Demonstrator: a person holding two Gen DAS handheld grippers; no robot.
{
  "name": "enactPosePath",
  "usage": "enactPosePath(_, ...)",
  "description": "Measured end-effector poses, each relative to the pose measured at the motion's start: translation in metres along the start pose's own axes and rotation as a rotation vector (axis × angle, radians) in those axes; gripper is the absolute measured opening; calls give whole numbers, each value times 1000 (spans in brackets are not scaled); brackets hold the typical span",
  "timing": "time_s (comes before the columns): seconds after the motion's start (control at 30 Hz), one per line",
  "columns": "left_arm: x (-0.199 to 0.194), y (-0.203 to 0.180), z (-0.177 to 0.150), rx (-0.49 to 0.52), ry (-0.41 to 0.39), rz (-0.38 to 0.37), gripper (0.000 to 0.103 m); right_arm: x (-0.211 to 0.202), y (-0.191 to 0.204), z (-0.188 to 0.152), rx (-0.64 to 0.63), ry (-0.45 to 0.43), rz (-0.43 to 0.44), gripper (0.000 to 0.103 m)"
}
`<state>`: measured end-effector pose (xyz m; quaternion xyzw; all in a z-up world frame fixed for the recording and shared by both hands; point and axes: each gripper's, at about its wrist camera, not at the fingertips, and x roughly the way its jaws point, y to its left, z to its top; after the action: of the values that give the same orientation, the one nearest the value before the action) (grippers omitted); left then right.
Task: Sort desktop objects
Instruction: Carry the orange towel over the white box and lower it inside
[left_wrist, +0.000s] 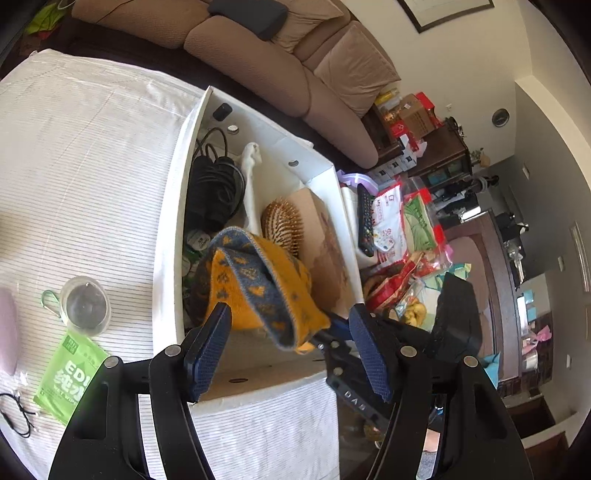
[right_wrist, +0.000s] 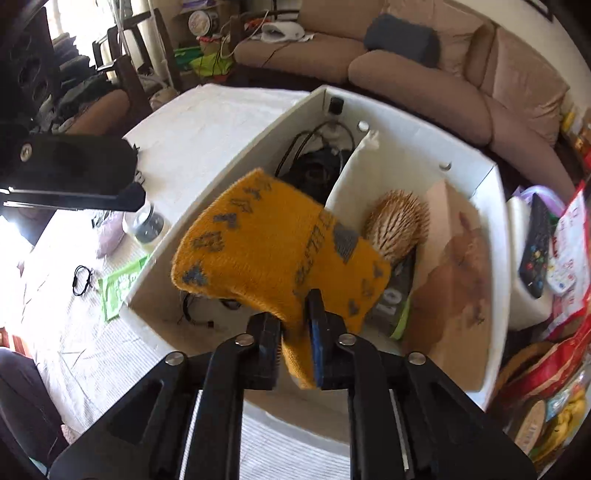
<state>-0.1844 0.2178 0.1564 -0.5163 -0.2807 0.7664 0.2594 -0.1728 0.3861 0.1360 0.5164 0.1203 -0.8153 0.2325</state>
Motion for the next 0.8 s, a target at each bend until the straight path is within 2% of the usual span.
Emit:
enactPosePath(0.13,7,-4,-4,34,18,39,68,-6,-6,-12,50,-27,77,29)
enactPosePath(0.2,9,-8,-3,55,24,57,68,-18,-13,-18,89,-51,156,39)
enactPosePath(0.27,10,-12,-2,60,26,54,68,-25,-17,-25,99,-50,231,64)
enactPosePath(0.3,11,-14,-1,61,24,48,68,-28,-17,-28,93,-52,218,65)
enactPosePath(0.4,16,-22,1,73,22,33,68,-32,-23,-30,117,-59,91,64)
enactPosePath(0.43,21,-25,1,80,27,35,69,-32,-28,-29,145,-65,53,60)
enactPosePath(0.47,26,-26,1,84,35,44,71,-31,-33,-27,171,-70,17,49)
enactPosePath(0.5,32,-26,0,84,44,56,71,-30,-37,-24,190,-77,-2,44)
enactPosePath(0.57,42,-24,-1,84,58,70,71,-27,-43,-19,218,-90,8,42)
enactPosePath(0.7,45,-19,-2,72,54,67,71,-12,-46,-10,262,-100,98,42)
enactPosePath(0.8,46,-14,-1,60,54,73,71,9,-41,-6,263,-77,79,42)
